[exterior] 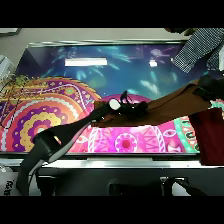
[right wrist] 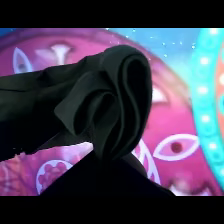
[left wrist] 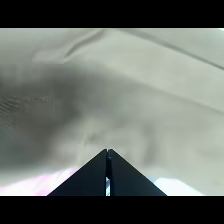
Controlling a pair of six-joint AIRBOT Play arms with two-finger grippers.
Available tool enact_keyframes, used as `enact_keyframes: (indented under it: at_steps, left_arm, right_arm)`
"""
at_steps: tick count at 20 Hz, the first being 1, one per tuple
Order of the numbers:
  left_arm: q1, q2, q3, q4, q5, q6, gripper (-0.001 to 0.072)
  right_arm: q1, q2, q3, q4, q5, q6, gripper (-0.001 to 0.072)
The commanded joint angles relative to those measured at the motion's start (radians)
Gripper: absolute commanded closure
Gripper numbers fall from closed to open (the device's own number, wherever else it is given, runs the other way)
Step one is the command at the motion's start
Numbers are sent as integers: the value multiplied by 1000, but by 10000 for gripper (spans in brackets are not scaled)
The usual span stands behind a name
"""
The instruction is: Fold the clothes and pants, and hang the long-sleeved shirts on hangers.
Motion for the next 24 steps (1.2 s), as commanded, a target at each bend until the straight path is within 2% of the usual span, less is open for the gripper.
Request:
enact_keyframes:
  at_steps: [1,5,8,10,16,24]
  left_arm:
    - [136,165,2,391,-298,-66,696]
    - [335,408,2,776,-676,-57,694]
    - [454,568,2,906,-802,9,693]
    - [522,652,2,914,-830,42,692]
    - [669,777,2,914,-838,42,692]
    - [698,779,1,914,-838,62,691]
  right_arm:
    - [21,0,1,121,-47,63,680]
    - [237,-24,-2,71,-142,174,680]
    - [430,-87,-2,-2,-238,277,680]
    - [544,-143,-2,-16,-322,334,680]
    - [760,-321,-1,-26,-502,454,681]
    - [858,-467,-1,11,-541,488,680]
